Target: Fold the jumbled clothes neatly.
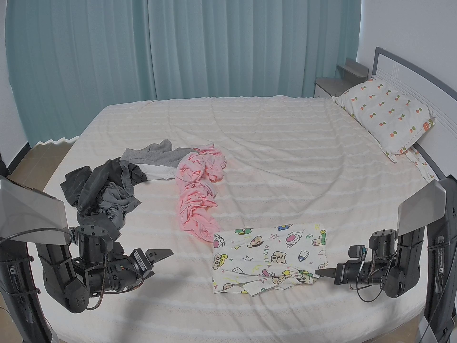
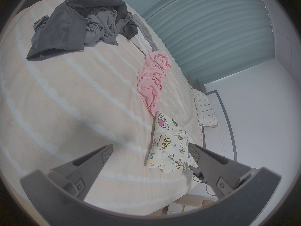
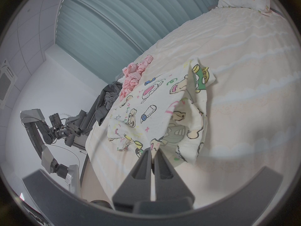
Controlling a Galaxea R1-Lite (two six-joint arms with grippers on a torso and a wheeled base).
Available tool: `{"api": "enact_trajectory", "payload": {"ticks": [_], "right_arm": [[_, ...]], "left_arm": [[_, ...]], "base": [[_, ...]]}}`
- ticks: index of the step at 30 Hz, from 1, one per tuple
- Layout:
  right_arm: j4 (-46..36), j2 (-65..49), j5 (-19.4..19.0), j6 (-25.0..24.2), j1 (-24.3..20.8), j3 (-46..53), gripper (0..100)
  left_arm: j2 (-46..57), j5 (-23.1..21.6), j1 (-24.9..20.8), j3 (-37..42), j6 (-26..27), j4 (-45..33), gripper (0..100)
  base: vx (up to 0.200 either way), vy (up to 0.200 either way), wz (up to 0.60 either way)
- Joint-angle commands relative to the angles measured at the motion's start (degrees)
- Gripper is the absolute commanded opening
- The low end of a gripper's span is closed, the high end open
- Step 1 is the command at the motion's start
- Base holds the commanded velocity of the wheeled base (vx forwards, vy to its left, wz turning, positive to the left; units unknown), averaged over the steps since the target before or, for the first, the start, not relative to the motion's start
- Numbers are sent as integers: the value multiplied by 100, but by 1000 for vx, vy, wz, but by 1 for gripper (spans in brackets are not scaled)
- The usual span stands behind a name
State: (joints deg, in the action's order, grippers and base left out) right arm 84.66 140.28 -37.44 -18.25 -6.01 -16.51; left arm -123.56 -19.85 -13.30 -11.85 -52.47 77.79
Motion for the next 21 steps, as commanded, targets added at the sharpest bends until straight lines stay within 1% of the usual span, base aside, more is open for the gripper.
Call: {"api": "enact_trajectory", "payload": {"ticks": [1, 6, 10, 11, 16, 21], "right_arm": [[-11, -97, -18, -3, 30, 42, 0], [-29, -62, -18, -3, -85, -2, 0], [-46, -79, -18, 6, -5, -2, 0], [-46, -71, -18, 6, 12, -2, 100], [-240, -79, -18, 14, 118, -90, 100], [-205, -53, -9, 67, 126, -125, 100]], "left_arm": [[-19, -2, -6, -2, 0, 8, 100], [-27, -2, -6, -2, 0, 8, 100], [-27, -2, -6, -2, 0, 8, 100], [-19, -2, -6, -2, 0, 8, 100], [-19, -2, -6, -2, 0, 8, 100], [-27, -2, -6, -2, 0, 8, 100]], "base": [[0, 0, 0], [0, 0, 0], [0, 0, 0], [0, 0, 0], [0, 0, 0], [0, 0, 0]]}}
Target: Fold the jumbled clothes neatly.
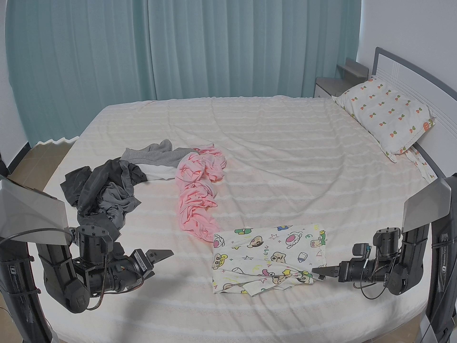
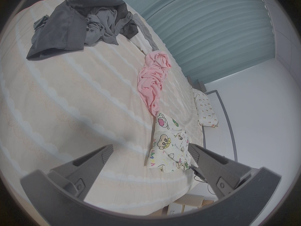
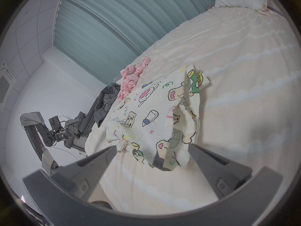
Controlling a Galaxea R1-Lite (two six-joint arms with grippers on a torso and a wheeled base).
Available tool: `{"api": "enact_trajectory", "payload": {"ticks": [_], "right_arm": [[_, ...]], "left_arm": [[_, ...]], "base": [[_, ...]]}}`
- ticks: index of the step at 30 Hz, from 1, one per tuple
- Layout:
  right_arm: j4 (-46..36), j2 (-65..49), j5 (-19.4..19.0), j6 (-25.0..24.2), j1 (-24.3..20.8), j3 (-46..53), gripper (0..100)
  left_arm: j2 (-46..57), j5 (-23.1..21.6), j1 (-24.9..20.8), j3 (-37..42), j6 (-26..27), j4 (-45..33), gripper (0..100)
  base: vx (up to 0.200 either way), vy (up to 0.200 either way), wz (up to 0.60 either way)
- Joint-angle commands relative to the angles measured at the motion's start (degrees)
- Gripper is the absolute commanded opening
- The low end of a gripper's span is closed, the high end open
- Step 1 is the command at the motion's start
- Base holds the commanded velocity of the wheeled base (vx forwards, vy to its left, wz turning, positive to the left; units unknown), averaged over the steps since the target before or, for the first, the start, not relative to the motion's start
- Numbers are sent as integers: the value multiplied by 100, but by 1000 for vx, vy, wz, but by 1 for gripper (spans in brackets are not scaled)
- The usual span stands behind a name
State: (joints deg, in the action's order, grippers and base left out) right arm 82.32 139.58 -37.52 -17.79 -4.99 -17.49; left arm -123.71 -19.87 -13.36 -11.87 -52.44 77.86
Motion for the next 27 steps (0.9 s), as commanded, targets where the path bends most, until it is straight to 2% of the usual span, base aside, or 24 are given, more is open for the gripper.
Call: {"api": "enact_trajectory", "payload": {"ticks": [1, 7, 10, 13, 15, 20, 21, 23, 27], "right_arm": [[29, 8, -1, 12, 33, -26, 100], [29, -72, 26, 3, 138, -114, 100], [3, 52, 272, 3, 165, -307, 100], [38, 166, 412, 3, 138, -316, 100], [38, 166, 412, 3, 112, -299, 100], [38, 183, 421, -6, 59, -325, 100], [47, 183, 421, -14, 15, -325, 100], [100, 210, 509, -6, -11, -325, 100], [363, 368, 606, -6, -55, -325, 100]], "left_arm": [[-13, 1, 0, 1, -3, 1, 100], [-109, 53, -211, -122, 6, 1, 100], [-435, 853, -852, -535, 68, -8, 100], [-716, 1240, -1178, -896, 120, -43, 100], [-813, 1205, -1222, -1001, 261, -52, 100], [-1120, 1108, -1380, -1291, 1122, -87, 100], [-1243, 1108, -1424, -1458, 1386, -210, 100], [-1349, 1143, -1476, -1748, 1579, -597, 100], [-1358, 1161, -1503, -2223, 1729, -1177, 100]], "base": [[0, 0, 0], [0, 0, 0], [0, 0, 0], [0, 0, 0], [0, 0, 0], [0, 0, 0], [0, 0, 0], [0, 0, 0], [0, 0, 0]]}}
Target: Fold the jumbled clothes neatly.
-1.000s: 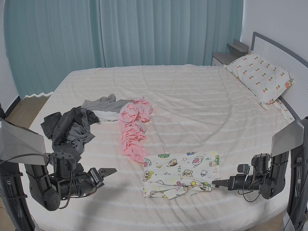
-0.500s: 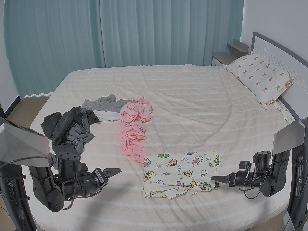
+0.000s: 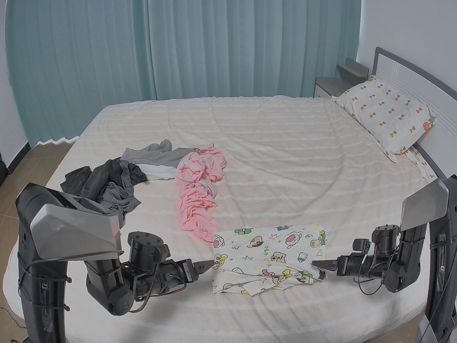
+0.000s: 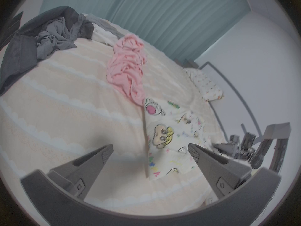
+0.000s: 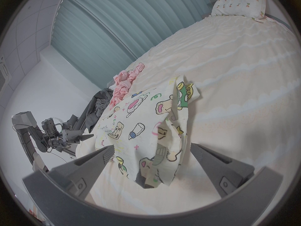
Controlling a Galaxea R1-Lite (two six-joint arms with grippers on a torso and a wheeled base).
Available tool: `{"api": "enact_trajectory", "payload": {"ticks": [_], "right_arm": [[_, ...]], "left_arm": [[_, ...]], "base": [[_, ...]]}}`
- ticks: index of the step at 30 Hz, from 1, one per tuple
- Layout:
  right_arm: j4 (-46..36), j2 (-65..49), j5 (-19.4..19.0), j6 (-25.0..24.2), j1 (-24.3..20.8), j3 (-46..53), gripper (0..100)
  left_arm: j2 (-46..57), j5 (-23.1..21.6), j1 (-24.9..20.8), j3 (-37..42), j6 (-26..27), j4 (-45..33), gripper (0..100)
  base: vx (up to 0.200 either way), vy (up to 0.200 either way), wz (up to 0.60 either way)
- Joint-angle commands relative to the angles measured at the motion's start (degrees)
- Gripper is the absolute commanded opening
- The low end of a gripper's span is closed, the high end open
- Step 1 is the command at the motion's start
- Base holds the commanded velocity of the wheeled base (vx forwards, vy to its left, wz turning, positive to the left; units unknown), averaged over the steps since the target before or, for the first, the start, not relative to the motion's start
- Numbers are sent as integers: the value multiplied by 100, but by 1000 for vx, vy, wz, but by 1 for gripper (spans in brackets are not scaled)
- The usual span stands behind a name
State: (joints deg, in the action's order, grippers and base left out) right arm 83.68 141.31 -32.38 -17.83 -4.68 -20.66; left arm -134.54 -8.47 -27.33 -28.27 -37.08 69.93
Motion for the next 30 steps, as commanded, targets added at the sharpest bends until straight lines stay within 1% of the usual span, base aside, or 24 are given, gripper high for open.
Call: {"api": "enact_trajectory", "payload": {"ticks": [1, 5, 8, 9, 11, 12, 13, 14, 17, 18, 19, 22, 23, 26, 30], "right_arm": [[307, 239, 100, -1, -86, 1, 100], [527, 292, 144, -1, -165, 45, 100], [553, 283, 144, -1, -165, 45, 100], [562, 283, 144, -9, -165, 36, 100], [562, 283, 135, -9, -165, 18, 100], [553, 292, 144, -9, -173, 1, 100], [553, 292, 144, -9, -173, 1, 100], [509, 300, 144, -9, -217, -43, 100], [483, 318, 179, -18, -288, -157, 100], [421, 353, 337, -36, -323, -316, 100], [351, 353, 373, -53, -323, -368, 100], [-27, 353, 408, -53, -340, -632, 100], [-97, 353, 417, -62, -349, -693, 100], [-651, 318, 540, -71, -367, -1045, 100], [-809, 274, 531, -124, -455, -1107, 100]], "left_arm": [[-275, 21, -115, -680, 193, -471, 100], [-416, 39, -211, -1111, 202, -664, 100], [-503, 65, -282, -1313, 202, -682, 100], [-583, 91, -352, -1524, 202, -752, 100], [-618, 100, -361, -1682, 202, -867, 100], [-627, 100, -396, -1814, 202, -1051, 100], [-627, 100, -396, -1814, 202, -1051, 100], [-627, 100, -413, -1963, 210, -1306, 100], [-644, 100, -422, -2121, 219, -1491, 100], [-688, 109, -422, -2279, 219, -1658, 100], [-706, 127, -422, -2332, 219, -1702, 100], [-802, 276, -422, -2473, 219, -1737, 100], [-820, 285, -422, -2499, 219, -1737, 100], [-846, 302, -431, -2631, 219, -1842, 100], [-846, 302, -466, -2701, 219, -1948, 100]], "base": [[0, 0, 0], [0, 0, 0], [0, 0, 0], [0, 0, 0], [0, 0, 0], [0, 0, 0], [0, 0, 0], [0, 0, 0], [0, 0, 0], [0, 0, 0], [0, 0, 0], [0, 0, 0], [0, 0, 0], [0, 0, 0], [0, 0, 0]]}}
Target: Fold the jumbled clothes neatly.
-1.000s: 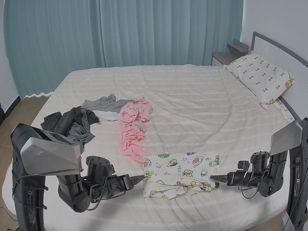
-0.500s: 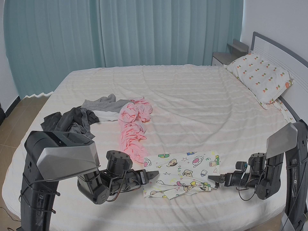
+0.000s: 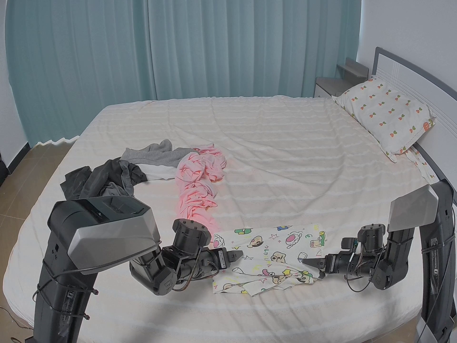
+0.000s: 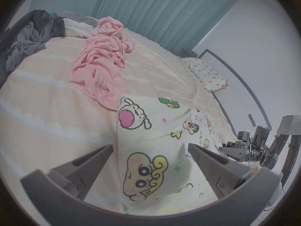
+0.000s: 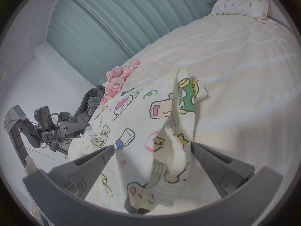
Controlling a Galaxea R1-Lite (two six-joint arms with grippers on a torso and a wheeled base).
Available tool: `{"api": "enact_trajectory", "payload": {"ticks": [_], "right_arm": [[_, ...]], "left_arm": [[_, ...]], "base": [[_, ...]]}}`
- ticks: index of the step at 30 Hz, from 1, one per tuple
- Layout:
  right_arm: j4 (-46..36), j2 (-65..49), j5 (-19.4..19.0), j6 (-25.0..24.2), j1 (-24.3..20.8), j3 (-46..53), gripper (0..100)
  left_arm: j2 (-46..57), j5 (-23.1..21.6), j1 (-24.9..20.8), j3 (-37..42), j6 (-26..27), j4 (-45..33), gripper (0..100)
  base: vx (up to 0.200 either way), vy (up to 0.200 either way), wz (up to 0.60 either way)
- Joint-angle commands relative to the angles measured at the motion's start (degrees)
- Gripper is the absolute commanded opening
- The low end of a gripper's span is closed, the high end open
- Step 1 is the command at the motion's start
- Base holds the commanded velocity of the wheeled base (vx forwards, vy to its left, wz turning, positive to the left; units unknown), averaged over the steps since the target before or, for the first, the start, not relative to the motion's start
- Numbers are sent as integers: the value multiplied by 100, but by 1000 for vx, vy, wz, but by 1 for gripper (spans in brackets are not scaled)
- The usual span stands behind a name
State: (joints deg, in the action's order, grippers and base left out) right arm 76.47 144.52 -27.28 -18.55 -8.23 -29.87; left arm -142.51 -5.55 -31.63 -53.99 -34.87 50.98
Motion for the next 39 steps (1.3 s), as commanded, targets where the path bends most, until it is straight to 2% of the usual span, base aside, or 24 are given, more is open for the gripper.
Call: {"api": "enact_trajectory", "payload": {"ticks": [1, 5, 9, 10, 11, 16, 18, 22, 26, 31, 39], "right_arm": [[-89, -38, 30, -78, -135, -195, 100], [-212, -38, 48, -272, -416, -406, 100], [-1047, -222, 39, -289, -539, -757, 100], [-1345, -275, 30, -298, -539, -889, 100], [-1583, -319, 30, -298, -557, -995, 0], [-1723, -381, -14, -395, -662, -1083, 0], [-1609, -354, 30, -632, -829, -1065, 0], [-1249, -346, 30, -781, -865, -995, 0], [-616, -381, 39, -1089, -786, -678, 0], [-45, -407, 30, -1124, -689, -353, 0], [386, -521, -5, -1124, -689, 7, 0]], "left_arm": [[-49, 10, -36, -129, -12, -53, 100], [-49, 10, -97, -138, -12, -62, 100], [-40, 10, -106, -191, -12, -167, 100], [-40, 10, -106, -208, -12, -220, 0], [-40, 19, -115, -217, -12, -238, 0], [-40, 19, -115, -208, -12, -220, 0], [-23, 27, -115, -191, -20, -211, 0], [-5, 36, -115, -147, -29, -211, 0], [118, 335, -212, -32, -91, -211, 0], [478, 396, -264, 143, -346, -238, 0], [865, 405, -326, 240, -530, -247, 0]], "base": [[0, 0, 0], [0, 0, 0], [0, 0, 0], [0, 0, 0], [0, 0, 0], [0, 0, 0], [0, 0, 0], [0, 0, 0], [0, 0, 0], [0, 0, 0], [0, 0, 0]]}}
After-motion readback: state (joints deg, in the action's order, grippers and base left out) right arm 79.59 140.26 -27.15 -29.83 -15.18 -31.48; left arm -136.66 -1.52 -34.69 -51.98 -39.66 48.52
